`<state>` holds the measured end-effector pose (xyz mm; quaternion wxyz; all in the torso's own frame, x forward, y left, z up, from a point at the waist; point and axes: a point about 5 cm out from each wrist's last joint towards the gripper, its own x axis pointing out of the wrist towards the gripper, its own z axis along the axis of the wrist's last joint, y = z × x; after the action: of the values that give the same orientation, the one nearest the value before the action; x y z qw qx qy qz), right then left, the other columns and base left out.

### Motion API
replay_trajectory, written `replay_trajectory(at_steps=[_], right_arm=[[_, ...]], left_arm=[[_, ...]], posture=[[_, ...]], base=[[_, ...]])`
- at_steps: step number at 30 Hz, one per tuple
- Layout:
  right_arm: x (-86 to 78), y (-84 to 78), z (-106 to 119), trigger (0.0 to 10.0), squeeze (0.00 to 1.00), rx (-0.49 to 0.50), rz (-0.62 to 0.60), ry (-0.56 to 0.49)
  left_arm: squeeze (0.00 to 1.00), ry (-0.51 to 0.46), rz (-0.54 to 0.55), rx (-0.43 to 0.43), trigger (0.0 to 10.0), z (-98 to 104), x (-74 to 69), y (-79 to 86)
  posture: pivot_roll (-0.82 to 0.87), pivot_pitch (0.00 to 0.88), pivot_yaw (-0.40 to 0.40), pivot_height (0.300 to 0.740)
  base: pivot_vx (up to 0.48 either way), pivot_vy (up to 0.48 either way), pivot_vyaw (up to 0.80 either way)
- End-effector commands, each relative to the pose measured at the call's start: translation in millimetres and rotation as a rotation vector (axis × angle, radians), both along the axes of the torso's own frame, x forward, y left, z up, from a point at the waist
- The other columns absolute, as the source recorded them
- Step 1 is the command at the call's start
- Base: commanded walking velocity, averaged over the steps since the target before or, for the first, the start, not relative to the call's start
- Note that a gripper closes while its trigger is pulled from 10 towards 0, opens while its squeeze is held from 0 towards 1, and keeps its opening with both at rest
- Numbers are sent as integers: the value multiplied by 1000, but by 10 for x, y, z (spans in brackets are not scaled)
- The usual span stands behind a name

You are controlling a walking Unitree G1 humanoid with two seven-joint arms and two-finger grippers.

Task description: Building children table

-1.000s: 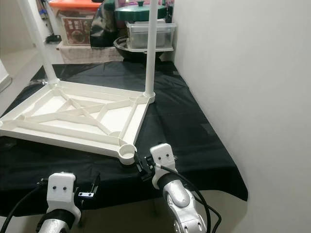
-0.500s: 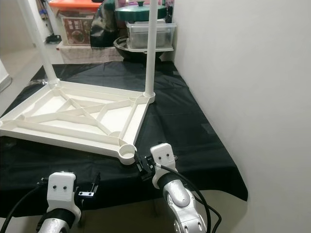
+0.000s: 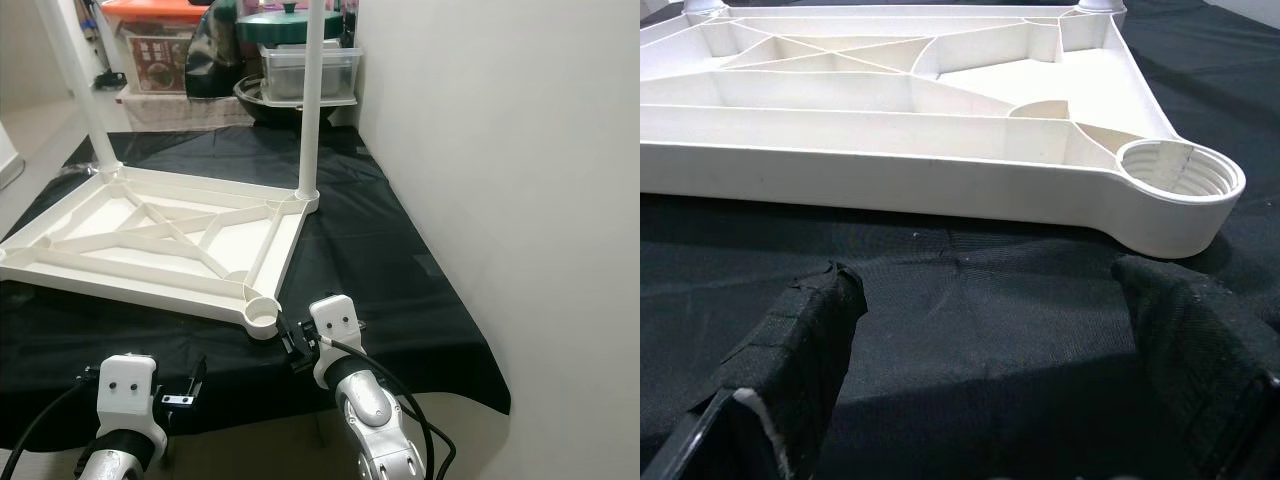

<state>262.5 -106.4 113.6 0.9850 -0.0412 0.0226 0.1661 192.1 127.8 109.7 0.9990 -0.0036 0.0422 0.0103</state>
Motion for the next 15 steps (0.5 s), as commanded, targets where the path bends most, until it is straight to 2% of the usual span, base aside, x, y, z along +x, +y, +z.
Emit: replay_trajectory(at_steps=[1,9,15], right_arm=[[2,7,-5,10000,0,11,-7,10],[89,-33,34,10000,0,-6,-14,-11],[132,-12,45,10000,0,-5,-24,-23]], left_arm=[[0,21,4,2,10000,-33,-4,8],[0,-4,5,-6,10000,-12,103,-41],[0,13,0,7,10000,-56,159,-32]], posture=[[49,0,-32,740],[-3,0,-4,740],[-14,0,15,740]], base=[[0,0,0],[0,0,0],[0,0,0]])
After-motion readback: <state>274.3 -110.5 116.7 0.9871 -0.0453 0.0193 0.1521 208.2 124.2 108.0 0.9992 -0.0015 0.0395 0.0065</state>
